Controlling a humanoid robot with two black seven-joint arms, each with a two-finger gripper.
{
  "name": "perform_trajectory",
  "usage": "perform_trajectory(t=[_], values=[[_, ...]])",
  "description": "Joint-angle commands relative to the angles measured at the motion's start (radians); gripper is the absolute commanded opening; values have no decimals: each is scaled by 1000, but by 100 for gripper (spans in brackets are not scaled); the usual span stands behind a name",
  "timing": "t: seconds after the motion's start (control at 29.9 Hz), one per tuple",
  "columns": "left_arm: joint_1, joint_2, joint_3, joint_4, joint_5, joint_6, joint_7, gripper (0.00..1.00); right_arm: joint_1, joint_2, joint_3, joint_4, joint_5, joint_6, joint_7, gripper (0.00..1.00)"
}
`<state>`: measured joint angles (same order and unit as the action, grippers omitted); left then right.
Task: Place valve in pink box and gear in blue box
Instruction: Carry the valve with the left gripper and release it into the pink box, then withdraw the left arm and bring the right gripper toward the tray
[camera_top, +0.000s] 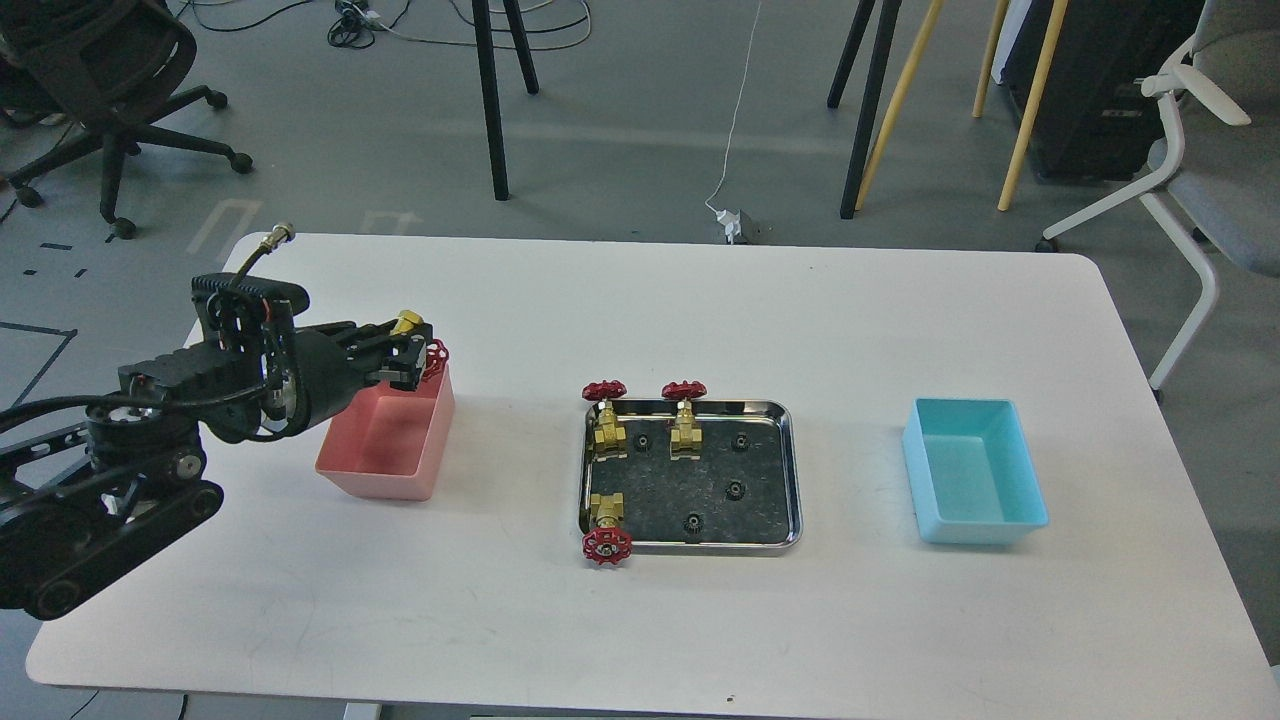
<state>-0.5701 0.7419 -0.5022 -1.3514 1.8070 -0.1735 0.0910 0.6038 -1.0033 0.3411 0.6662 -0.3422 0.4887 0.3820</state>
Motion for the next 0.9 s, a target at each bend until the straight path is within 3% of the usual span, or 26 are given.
perform_trajectory(t=[0.0, 0.47, 0.53, 0.6, 0.63, 0.77, 0.87], values=[[16, 4, 1, 11, 3, 9, -4, 29, 1, 3, -1, 1, -1, 0, -2, 99], [52, -7, -1, 83, 8, 32, -25, 31, 46, 14, -4, 1, -18, 0, -12, 99], [52, -9, -10, 83, -1, 40, -25, 42, 53, 14, -4, 1, -17, 0, -12, 99], [52, -13, -53, 83, -15, 55, -27, 67, 65, 14, -2, 3, -17, 0, -12, 99], [50, -15, -85, 83, -44, 66, -30, 86, 77, 14, -2, 3, -17, 0, -12, 99], [15, -36, -223, 103, -297, 78, -48, 95, 123, 17, -2, 12, -18, 0, -9, 99], [-83, -52, -292, 146, -541, 74, -46, 96, 181, 47, -4, 35, -73, 0, -9, 98]])
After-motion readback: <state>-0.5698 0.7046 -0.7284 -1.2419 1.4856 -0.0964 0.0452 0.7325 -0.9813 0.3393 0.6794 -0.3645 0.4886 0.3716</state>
